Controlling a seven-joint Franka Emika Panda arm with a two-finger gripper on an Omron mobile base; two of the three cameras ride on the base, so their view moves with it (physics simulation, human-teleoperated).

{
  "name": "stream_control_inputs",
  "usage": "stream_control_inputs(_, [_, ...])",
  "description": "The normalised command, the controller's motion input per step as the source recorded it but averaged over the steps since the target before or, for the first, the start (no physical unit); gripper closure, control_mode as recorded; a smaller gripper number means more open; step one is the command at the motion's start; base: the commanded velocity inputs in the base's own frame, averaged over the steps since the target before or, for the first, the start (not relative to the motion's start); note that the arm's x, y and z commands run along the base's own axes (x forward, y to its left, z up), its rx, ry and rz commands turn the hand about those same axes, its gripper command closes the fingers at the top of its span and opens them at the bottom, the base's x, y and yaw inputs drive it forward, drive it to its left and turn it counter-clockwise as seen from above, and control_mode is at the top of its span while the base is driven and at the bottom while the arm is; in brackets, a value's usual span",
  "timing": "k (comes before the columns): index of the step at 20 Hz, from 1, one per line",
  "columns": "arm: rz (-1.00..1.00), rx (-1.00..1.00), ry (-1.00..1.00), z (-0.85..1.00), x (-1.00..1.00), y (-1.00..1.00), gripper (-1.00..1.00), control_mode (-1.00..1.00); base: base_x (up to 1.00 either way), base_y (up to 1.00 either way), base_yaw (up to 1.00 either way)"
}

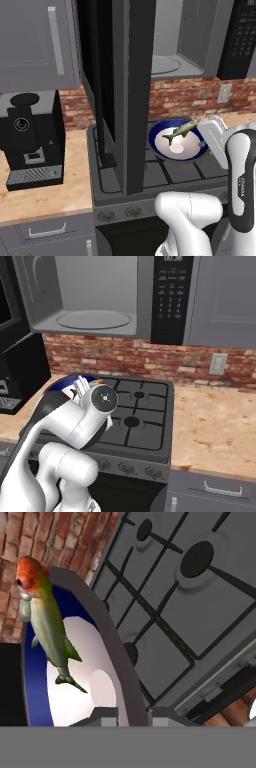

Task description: Remove the apple from the bowl and place it on the small plate. Then place the bowl with only the fish in the microwave, close the door, and press the start button to microwave the fish.

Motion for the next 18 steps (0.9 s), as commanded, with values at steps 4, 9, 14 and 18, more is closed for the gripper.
stream_control_inputs(4, [0.0,0.0,0.0,0.0,0.0,0.0,1.0,1.0,0.64,0.0,0.04])
stream_control_inputs(9, [0.0,0.0,0.0,0.0,0.0,0.0,1.0,1.0,0.75,-0.06,0.11])
stream_control_inputs(14, [0.0,0.0,0.0,0.0,0.0,0.0,1.0,1.0,0.65,0.0,0.1])
stream_control_inputs(18, [0.0,0.0,0.0,0.0,0.0,0.0,1.0,1.0,0.3,-0.09,0.07])
